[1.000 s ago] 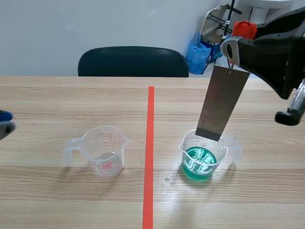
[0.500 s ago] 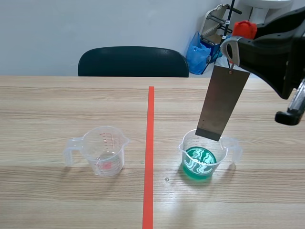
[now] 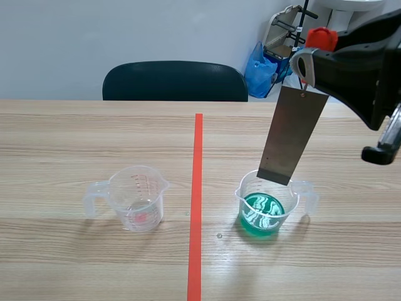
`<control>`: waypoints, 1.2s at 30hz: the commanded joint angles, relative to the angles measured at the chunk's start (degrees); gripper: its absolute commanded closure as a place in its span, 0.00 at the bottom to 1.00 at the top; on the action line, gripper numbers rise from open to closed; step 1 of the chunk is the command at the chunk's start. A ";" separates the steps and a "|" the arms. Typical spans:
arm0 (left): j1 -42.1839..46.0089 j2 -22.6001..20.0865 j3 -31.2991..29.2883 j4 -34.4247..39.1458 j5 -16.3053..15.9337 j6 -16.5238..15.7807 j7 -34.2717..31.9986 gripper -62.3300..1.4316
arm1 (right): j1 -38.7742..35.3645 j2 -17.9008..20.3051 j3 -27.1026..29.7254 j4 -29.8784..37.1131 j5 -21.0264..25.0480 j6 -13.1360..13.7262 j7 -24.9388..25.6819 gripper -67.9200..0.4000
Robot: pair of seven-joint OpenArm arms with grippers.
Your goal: Do the redox reaction experiment
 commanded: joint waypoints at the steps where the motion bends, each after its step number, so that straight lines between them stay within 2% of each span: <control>1: 0.48 1.18 -0.96 1.84 0.92 -0.22 -0.81 0.00 | -0.11 0.76 0.63 0.94 0.66 -0.22 0.83 0.98; 5: 0.48 2.99 -3.06 5.90 1.55 -0.24 1.29 0.00 | -0.11 0.76 0.63 0.94 0.66 -0.22 0.83 0.98; 11: 0.48 3.56 -4.61 9.18 2.56 -0.28 6.16 0.00 | -0.11 0.76 0.63 0.94 0.66 -0.20 0.85 0.98; 36: 0.48 3.56 -4.70 9.97 2.10 -0.28 2.86 0.00 | -0.11 0.76 0.63 0.94 0.66 -0.20 0.85 0.98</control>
